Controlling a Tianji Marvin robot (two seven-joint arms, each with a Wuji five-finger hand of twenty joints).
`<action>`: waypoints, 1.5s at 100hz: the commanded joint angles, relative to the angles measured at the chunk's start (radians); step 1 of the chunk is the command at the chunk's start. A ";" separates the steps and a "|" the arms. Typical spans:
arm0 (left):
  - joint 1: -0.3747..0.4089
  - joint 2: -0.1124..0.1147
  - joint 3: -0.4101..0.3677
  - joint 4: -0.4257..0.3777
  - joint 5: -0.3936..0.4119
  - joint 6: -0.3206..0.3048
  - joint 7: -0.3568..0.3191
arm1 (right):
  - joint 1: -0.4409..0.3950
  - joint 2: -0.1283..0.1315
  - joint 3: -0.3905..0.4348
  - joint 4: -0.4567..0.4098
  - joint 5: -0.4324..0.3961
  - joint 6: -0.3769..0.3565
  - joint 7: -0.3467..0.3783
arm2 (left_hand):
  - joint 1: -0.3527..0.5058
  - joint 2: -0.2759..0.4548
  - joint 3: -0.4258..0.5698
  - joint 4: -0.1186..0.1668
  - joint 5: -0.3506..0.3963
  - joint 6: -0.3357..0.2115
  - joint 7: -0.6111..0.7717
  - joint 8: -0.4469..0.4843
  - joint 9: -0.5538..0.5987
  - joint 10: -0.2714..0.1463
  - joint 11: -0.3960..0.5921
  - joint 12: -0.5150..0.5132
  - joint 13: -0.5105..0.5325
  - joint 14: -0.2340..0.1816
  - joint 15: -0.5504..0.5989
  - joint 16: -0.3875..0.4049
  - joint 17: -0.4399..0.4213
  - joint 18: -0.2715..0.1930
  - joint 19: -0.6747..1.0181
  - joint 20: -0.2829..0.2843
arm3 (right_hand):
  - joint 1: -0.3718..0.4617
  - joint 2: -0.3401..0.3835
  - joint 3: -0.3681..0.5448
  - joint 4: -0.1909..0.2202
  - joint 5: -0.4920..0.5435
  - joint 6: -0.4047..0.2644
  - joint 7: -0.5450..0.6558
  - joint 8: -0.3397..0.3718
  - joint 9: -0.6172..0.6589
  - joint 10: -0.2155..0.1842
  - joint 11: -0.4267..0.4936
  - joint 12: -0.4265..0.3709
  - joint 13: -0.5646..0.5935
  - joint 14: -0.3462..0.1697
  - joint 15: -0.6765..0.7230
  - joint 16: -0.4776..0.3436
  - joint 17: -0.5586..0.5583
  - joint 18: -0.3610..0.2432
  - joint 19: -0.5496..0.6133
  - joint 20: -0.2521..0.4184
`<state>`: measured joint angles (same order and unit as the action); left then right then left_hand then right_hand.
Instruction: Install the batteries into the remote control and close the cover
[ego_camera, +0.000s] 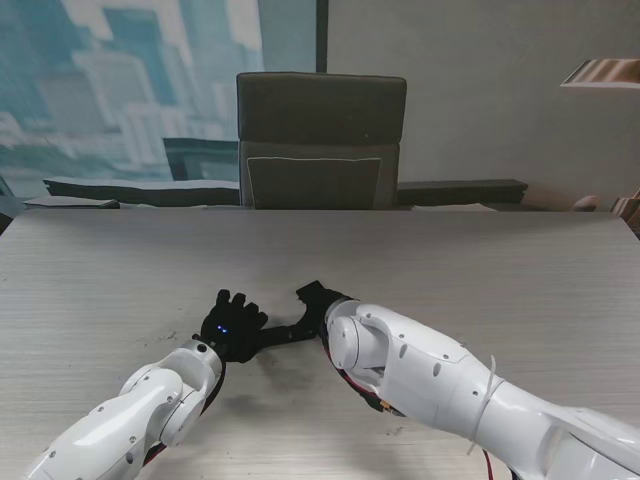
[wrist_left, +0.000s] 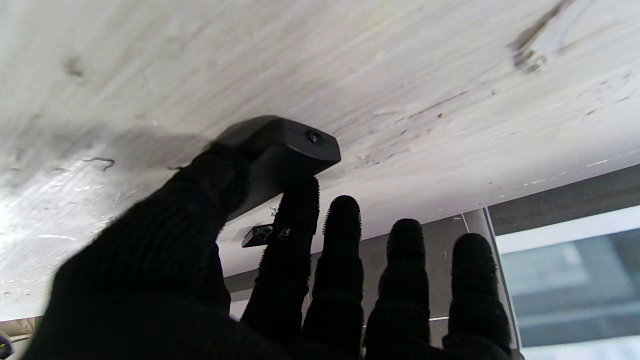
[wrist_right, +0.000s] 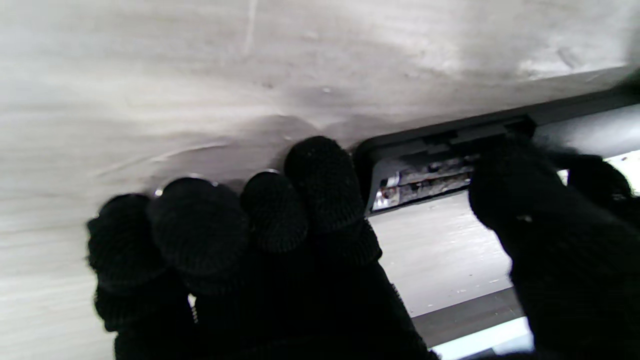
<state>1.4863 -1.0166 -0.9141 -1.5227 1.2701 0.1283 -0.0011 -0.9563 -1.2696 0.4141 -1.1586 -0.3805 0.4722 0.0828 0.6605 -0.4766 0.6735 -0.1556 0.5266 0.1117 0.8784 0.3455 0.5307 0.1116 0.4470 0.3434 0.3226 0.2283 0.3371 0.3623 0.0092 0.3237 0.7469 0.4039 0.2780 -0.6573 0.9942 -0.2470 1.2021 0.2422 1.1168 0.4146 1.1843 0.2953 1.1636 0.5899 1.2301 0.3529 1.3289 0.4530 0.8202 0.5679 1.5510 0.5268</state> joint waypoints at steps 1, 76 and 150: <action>0.018 0.004 0.009 0.026 -0.001 0.001 -0.031 | -0.028 -0.007 -0.011 0.008 0.011 -0.007 0.025 | 0.095 0.020 0.009 0.042 0.095 -0.200 0.154 0.056 -0.006 0.000 0.010 0.007 -0.010 0.005 0.007 -0.008 -0.008 0.001 0.010 -0.018 | -0.009 0.011 0.102 0.103 -0.081 -0.083 -0.137 0.019 -0.026 0.042 -0.029 0.000 0.011 -0.035 -0.008 0.002 -0.004 -0.010 0.052 -0.006; 0.017 0.004 0.009 0.027 -0.001 0.000 -0.032 | -0.008 -0.019 -0.048 0.020 0.006 0.035 0.040 | 0.094 0.021 0.008 0.043 0.093 -0.197 0.153 0.056 -0.008 -0.001 0.009 0.007 -0.011 0.004 0.007 -0.008 -0.008 0.001 0.010 -0.018 | -0.091 0.084 -0.044 0.105 -0.082 -0.072 -0.166 0.074 -0.032 0.055 -0.028 0.007 0.002 -0.024 -0.002 0.016 -0.015 -0.003 0.053 0.016; 0.014 0.004 0.013 0.027 -0.003 -0.003 -0.035 | 0.030 -0.003 -0.100 0.013 0.008 0.058 0.120 | 0.093 0.022 0.006 0.043 0.093 -0.199 0.152 0.056 -0.008 -0.001 0.009 0.007 -0.011 0.003 0.007 -0.008 -0.009 0.002 0.010 -0.018 | 0.281 0.117 0.163 -0.005 -0.197 -0.135 0.026 -0.119 -0.078 0.035 -0.011 0.014 -0.037 -0.042 0.001 0.018 -0.047 -0.037 0.050 0.010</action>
<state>1.4842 -1.0152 -0.9123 -1.5226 1.2685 0.1279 -0.0034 -0.9014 -1.2755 0.3471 -1.1533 -0.3845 0.5207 0.1483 0.6590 -0.4760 0.6733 -0.1557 0.5266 0.1124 0.8856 0.3463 0.5307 0.1115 0.4469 0.3434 0.3226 0.2283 0.3371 0.3623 0.0092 0.3237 0.7469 0.4039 0.2782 -0.5411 1.0005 -0.3313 1.1343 0.2557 1.2021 0.3259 1.1405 0.2993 1.1957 0.5904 1.1995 0.3502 1.3271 0.4549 0.7882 0.5572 1.5626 0.5201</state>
